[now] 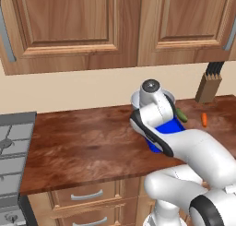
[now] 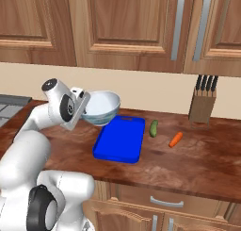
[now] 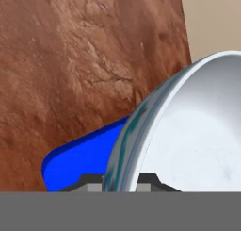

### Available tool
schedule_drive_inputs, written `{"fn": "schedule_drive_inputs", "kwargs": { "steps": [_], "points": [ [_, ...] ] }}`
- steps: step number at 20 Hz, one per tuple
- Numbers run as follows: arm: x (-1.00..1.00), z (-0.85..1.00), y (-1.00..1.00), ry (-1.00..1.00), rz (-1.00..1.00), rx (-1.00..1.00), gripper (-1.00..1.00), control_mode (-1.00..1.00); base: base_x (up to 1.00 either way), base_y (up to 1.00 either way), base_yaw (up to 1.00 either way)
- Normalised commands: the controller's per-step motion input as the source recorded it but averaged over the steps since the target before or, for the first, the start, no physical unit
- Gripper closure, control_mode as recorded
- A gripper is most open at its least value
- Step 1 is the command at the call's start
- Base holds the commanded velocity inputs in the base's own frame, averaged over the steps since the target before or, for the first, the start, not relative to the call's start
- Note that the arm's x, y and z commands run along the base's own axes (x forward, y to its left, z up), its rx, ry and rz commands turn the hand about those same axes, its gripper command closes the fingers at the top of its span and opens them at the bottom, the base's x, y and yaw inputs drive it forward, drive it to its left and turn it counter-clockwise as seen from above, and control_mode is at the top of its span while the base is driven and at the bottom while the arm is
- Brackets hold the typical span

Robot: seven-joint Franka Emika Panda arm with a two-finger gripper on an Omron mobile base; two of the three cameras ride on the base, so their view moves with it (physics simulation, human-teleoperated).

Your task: Place the two vegetables and bowl onto the tray for setting up a vegetable dip station.

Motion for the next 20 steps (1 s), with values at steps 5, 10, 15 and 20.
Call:
{"fn": "schedule_drive_inputs", "kwargs": {
  "steps": [5, 10, 15, 20],
  "points": [
    [-0.11, 0.0, -0.34, 0.04, 0.0, -0.06, 1.0, -1.0, 0.0, 0.0, 0.0],
    [-0.06, -0.05, -0.33, 0.01, 0.0, 0.0, 1.0, -1.0, 0.0, 0.0, 0.0],
    [0.0, -0.1, -0.25, 0.0, 0.02, 0.0, 1.0, -1.0, 0.0, 0.0, 0.0],
    [0.06, -0.13, -0.14, 0.0, 0.06, 0.0, 1.0, -1.0, 0.0, 0.0, 0.0]
  ]
}}
